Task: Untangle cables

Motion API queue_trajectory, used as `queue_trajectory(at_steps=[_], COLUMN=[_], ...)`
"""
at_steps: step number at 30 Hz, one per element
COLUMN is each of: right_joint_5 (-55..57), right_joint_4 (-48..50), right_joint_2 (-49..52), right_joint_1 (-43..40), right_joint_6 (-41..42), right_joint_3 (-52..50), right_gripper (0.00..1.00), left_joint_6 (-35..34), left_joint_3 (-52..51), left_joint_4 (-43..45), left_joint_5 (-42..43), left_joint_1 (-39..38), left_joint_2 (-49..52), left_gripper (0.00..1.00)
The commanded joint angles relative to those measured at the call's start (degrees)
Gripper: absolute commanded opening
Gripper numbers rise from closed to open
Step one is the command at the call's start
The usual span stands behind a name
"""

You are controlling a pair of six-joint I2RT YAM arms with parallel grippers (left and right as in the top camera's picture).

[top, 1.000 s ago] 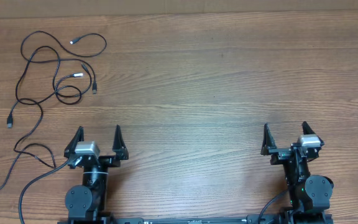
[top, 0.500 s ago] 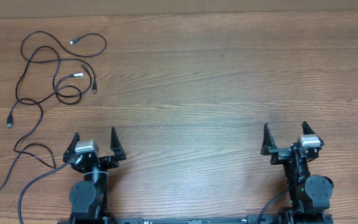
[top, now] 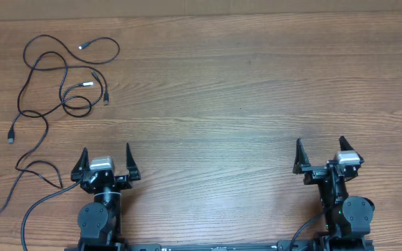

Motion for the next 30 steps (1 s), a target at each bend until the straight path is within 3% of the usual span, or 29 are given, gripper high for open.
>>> queue_trajectory(at_steps=[1,8,30], right_joint_5=[0.11,0.11,0.11], right_joint_4=[0.31,0.31,0.31], right_joint_2=[-0.68,-0.68,-0.68], right_joint_1=[0.26,0.26,0.26], right_joint_6=[0.31,0.31,0.31], right_joint_3=[-0.57,-0.57,-0.57], right_gripper=[1.0,1.0,1.0], left_joint_6=[-0.31,-4.79,-2.56], left_joint_3=[-0.2,-0.22,-0.2], left_joint_4=[-0.31,-0.26,-0.17], left_joint_5=[0.04,-0.87,-0.57], left_joint_1=[-0.35,-0.35,-0.35], left_joint_2=[-0.61,-0.61,-0.61], left_gripper=[1.0,1.0,1.0])
